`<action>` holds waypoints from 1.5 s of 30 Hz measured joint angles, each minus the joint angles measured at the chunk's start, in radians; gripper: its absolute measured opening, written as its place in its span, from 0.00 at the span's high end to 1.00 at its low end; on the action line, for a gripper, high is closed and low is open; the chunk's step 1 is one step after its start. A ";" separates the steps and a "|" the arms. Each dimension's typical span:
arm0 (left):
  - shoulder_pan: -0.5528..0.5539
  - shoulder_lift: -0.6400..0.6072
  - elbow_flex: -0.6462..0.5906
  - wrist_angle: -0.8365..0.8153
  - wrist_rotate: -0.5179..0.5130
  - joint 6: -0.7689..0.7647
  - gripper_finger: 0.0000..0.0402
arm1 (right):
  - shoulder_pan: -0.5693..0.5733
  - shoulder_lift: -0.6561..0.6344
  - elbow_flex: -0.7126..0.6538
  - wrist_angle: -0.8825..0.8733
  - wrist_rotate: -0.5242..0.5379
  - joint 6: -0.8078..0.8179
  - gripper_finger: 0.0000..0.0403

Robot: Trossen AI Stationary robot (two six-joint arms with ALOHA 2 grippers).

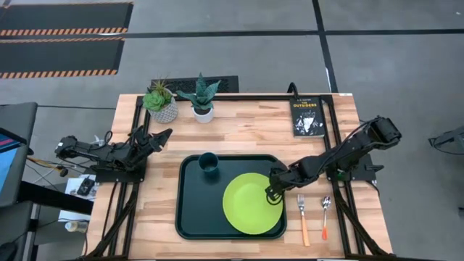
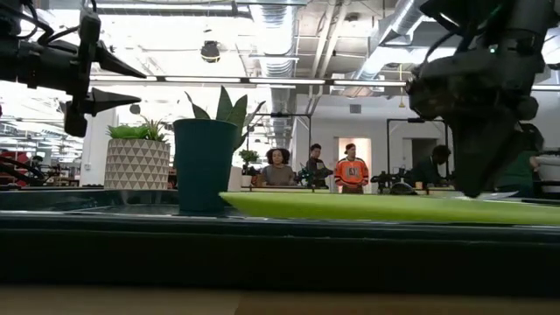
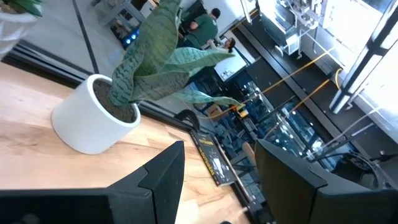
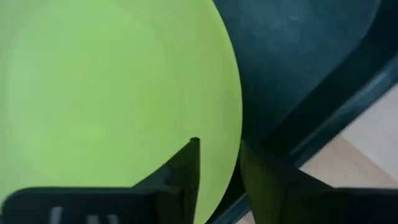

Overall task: Pick and place plate/cup/fork/spoon on tray
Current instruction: Put the light green plate on the black tray to the bottom right of the dark green cup, then move the dark green cup on the top of the light green plate

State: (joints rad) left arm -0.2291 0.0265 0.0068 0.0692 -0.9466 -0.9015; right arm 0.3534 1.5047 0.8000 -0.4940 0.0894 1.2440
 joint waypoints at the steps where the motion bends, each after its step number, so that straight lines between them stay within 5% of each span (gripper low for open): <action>1: 0.000 0.000 0.000 0.001 0.007 -0.001 0.54 | 0.000 0.000 0.007 -0.005 0.000 -0.015 0.64; 6: 0.000 0.000 0.000 0.008 0.078 -0.026 0.55 | 0.000 0.000 0.047 -0.091 0.002 -0.058 0.53; 10: 0.000 0.000 0.028 -0.058 0.263 0.008 0.59 | 0.000 0.000 0.124 -0.251 0.046 -0.114 0.50; 14: 0.000 0.041 0.079 -0.135 0.432 0.026 0.77 | 0.000 -0.001 0.197 -0.394 0.096 -0.168 0.50; 18: 0.000 0.146 0.140 -0.255 0.471 0.002 0.97 | 0.000 -0.002 0.251 -0.515 0.163 -0.180 0.53; 25: 0.000 0.407 0.196 -0.252 0.499 -0.066 1.00 | -0.002 -0.061 0.262 -0.572 0.264 -0.151 0.58; 38: 0.002 0.944 0.340 -0.126 0.543 0.026 1.00 | -0.020 -0.366 0.260 -0.601 0.406 -0.172 0.60; 45: 0.029 1.147 0.430 -0.109 0.603 0.028 1.00 | -0.029 -0.401 0.260 -0.606 0.438 -0.195 0.60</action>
State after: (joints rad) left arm -0.1998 1.1740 0.4366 -0.0402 -0.3437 -0.8738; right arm 0.3244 1.1038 1.0603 -1.1004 0.5278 1.0492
